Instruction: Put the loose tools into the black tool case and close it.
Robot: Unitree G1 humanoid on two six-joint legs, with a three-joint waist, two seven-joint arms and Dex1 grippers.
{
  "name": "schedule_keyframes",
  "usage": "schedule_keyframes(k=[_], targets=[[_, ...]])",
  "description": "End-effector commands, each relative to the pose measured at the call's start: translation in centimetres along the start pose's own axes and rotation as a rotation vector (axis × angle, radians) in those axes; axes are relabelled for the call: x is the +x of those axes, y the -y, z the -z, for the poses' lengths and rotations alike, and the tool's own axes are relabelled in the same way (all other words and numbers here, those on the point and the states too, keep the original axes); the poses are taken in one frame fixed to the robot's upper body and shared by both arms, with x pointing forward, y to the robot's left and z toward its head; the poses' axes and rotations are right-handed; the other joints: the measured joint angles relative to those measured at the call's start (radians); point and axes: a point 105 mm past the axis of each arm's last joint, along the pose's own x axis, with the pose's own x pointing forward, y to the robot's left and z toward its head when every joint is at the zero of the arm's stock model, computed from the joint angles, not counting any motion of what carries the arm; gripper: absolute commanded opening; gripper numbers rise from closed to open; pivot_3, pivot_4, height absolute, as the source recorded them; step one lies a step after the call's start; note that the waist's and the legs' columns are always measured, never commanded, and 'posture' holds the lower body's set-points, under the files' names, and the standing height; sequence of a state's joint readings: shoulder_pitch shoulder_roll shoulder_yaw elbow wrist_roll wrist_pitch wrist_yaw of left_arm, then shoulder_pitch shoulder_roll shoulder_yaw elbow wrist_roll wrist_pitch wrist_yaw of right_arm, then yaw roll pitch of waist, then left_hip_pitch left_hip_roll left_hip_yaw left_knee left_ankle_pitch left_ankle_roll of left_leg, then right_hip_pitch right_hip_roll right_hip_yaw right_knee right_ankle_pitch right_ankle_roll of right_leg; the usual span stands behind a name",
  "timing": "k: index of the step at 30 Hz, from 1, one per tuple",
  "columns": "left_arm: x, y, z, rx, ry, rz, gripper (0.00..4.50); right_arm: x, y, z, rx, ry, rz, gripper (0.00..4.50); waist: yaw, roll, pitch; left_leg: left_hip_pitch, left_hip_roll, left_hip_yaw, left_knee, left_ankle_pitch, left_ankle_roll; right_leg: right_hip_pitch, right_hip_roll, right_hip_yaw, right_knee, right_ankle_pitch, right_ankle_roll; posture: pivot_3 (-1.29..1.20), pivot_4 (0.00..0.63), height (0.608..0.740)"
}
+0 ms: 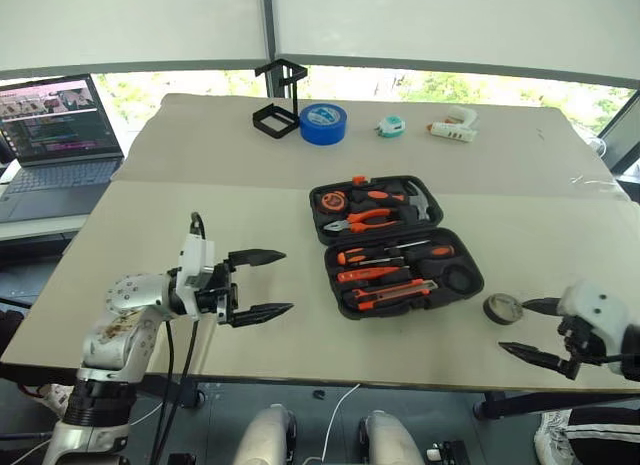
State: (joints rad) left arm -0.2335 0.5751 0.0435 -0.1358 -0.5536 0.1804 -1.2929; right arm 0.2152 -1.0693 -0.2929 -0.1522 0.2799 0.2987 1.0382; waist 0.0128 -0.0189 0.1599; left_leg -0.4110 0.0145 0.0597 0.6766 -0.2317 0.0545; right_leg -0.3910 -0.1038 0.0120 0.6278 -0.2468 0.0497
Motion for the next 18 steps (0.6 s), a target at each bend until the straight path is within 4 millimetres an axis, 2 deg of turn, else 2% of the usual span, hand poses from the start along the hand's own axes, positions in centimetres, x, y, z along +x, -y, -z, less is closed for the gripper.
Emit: schedule_keyframes(k=[1, 5, 9, 13, 14, 16, 18], targets=[[0.9, 0.6, -0.9, 0.034, 0.022, 0.042, 4.48, 1.3, 0.7, 0.5, -0.024, -0.054, -0.008, 4.25, -0.001, 0.0, 0.0, 0.0, 0.0, 0.0, 0.0, 0.0, 0.0, 0.0, 0.0, 0.0, 0.0, 0.0, 0.0, 0.0, 0.15, 0.74], [1.0, 0.6, -0.9, 0.032, 0.022, 0.043, 4.5, 2.4, 1.5, 0.7, -0.025, -0.072, -0.002, 3.15, -0.003, 0.0, 0.0, 0.0, 0.0, 0.0, 0.001, 0.0, 0.0, 0.0, 0.001, 0.0, 0.0, 0.0, 0.001, 0.0, 0.15, 0.74], [1.1, 0.7, -1.0, 0.034, 0.023, 0.053, 4.5, 3.1, 2.2, 1.0, -0.027, -0.091, 0.0, 1.69, -0.004, -0.002, 0.001, 0.002, 0.0, 0.0, 0.001, 0.0, 0.0, 0.002, 0.001, 0.001, 0.0, 0.0, 0.001, 0.0, 0.15, 0.74], [1.4, 0.8, -1.2, 0.041, 0.03, 0.061, 4.5, 2.9, 2.8, 0.3, -0.052, -0.086, -0.012, 0.33, -0.004, -0.003, 0.001, 0.003, 0.001, 0.001, 0.002, 0.0, 0.0, 0.002, 0.002, 0.001, 0.0, 0.001, 0.001, 0.0, 0.15, 0.74], [1.4, 0.8, -1.2, 0.042, 0.031, 0.063, 4.5, 2.7, 3.0, 0.0, -0.061, -0.083, -0.018, 0.09, -0.004, -0.003, 0.001, 0.003, 0.001, 0.001, 0.002, 0.0, 0.0, 0.002, 0.002, 0.001, 0.0, 0.001, 0.001, 0.0, 0.15, 0.74], [1.5, 0.8, -1.3, 0.044, 0.034, 0.063, 4.5, 2.3, 3.3, -0.9, -0.08, -0.067, -0.028, 0.09, -0.004, -0.002, 0.001, 0.003, 0.001, 0.001, 0.002, 0.0, 0.0, 0.002, 0.002, 0.002, 0.0, 0.001, 0.001, 0.0, 0.15, 0.74], [1.6, 0.7, -1.5, 0.044, 0.044, 0.057, 4.5, 1.9, 3.3, -2.8, -0.098, -0.036, -0.059, 0.09, -0.004, -0.001, 0.001, 0.002, 0.001, 0.001, 0.002, 0.0, 0.0, 0.001, 0.001, 0.002, 0.0, 0.001, 0.001, 0.0, 0.15, 0.74]])
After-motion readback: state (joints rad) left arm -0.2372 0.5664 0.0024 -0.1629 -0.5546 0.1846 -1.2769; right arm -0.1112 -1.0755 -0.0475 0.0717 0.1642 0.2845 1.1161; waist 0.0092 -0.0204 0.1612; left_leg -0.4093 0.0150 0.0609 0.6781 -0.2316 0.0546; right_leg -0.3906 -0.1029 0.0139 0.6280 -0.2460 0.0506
